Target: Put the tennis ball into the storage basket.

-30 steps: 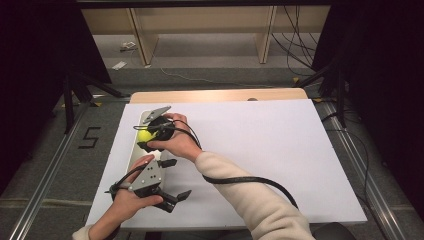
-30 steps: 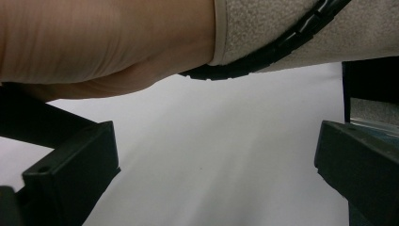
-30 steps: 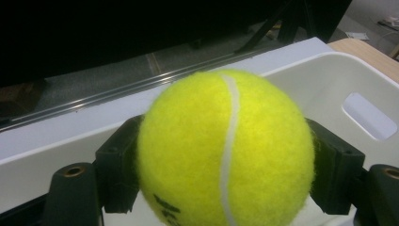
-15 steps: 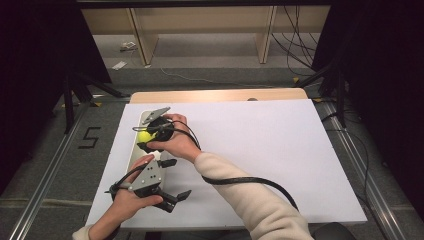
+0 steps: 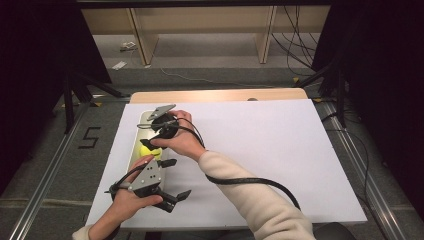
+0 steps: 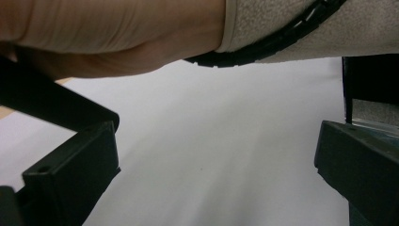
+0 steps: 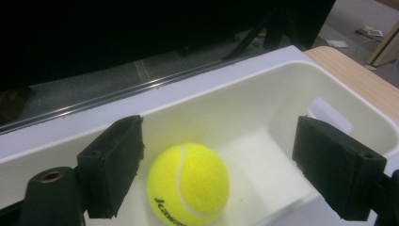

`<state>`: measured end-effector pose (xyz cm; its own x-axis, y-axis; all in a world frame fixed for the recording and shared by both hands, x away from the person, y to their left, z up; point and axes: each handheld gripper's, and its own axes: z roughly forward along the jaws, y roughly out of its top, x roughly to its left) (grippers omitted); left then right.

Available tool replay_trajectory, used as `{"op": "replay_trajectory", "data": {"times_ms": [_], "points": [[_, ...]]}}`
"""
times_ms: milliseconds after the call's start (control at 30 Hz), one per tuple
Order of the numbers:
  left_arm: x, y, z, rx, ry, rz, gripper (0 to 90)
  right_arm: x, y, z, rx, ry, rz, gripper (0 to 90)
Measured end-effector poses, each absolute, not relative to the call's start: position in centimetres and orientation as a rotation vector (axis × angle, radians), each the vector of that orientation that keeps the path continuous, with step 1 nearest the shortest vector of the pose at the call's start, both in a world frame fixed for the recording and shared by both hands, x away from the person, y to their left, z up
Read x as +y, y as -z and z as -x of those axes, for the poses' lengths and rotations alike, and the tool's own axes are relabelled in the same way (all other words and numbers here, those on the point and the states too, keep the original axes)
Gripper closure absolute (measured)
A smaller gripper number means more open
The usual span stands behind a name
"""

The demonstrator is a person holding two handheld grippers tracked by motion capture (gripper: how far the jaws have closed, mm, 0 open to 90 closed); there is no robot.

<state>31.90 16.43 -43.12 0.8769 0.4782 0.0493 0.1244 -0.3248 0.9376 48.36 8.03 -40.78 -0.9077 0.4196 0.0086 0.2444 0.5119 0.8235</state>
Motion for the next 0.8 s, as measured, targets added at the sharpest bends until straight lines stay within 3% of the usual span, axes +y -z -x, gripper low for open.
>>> {"op": "replay_trajectory", "data": {"times_ms": [800], "points": [[16.5,43.1,-31.9,0.45,-0.384,-1.891,0.0,0.5,39.9,-48.4,2.461,-1.357,-0.721,18.1]]}}
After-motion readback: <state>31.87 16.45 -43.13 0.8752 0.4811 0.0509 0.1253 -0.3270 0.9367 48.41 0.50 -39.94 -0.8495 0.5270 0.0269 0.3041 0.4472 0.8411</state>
